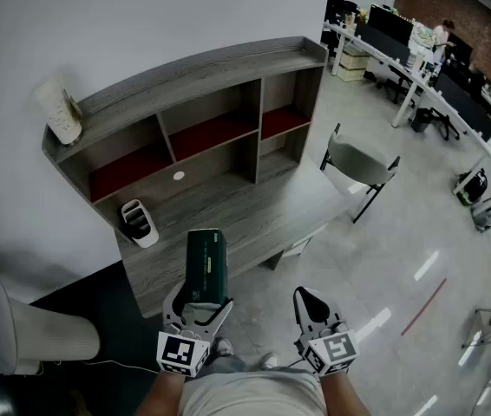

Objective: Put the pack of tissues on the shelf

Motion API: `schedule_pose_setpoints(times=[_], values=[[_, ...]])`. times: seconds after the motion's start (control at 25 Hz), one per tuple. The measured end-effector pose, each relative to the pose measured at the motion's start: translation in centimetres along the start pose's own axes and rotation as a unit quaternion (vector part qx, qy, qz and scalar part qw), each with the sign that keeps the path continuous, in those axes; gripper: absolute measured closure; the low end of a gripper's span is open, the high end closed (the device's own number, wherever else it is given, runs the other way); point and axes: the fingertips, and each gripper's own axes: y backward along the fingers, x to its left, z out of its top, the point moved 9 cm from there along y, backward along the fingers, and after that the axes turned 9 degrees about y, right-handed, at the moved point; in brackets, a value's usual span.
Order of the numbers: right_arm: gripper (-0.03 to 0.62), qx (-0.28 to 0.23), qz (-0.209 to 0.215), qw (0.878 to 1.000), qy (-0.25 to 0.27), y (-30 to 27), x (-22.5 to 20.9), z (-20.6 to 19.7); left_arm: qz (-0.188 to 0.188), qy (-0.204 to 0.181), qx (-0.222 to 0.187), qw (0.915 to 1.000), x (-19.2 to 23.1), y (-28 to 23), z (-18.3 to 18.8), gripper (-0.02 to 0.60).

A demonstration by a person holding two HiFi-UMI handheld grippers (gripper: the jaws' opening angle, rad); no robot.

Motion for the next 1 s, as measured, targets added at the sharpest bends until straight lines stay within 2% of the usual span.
schedule_pose_setpoints(times=[0.16, 0.28, 0.6, 0.76, 1.0], values=[[0.568, 0.006, -0.007, 1.000, 0.007, -1.6, 1.9, 1.2, -0.014, -0.003, 0.001, 0.9999, 2.9, 0.2, 0.6, 0.155], [0.566, 0.012, -0.018, 1.000, 0.013, -2.9, 2.9, 1.6, -0.044, -0.014, 0.007, 0.9989, 4.5, -0.4, 0.7, 0.153], [0.566, 0.032, -0.083, 0.996, -0.018, -5.5, 4.0, 1.4, -0.105, -0.017, 0.016, 0.9942, 8.1, -2.7, 0.7, 0.153], [0.566, 0.038, -0.102, 0.994, -0.029, -7.1, 2.1, 0.7, -0.119, -0.024, 0.023, 0.9923, 8.9, -5.7, 0.3, 0.153], [0.566, 0.032, -0.107, 0.993, -0.029, -10.3, -3.8, 0.1, -0.120, -0.024, 0.038, 0.9918, 8.0, -12.5, -0.2, 0.153]])
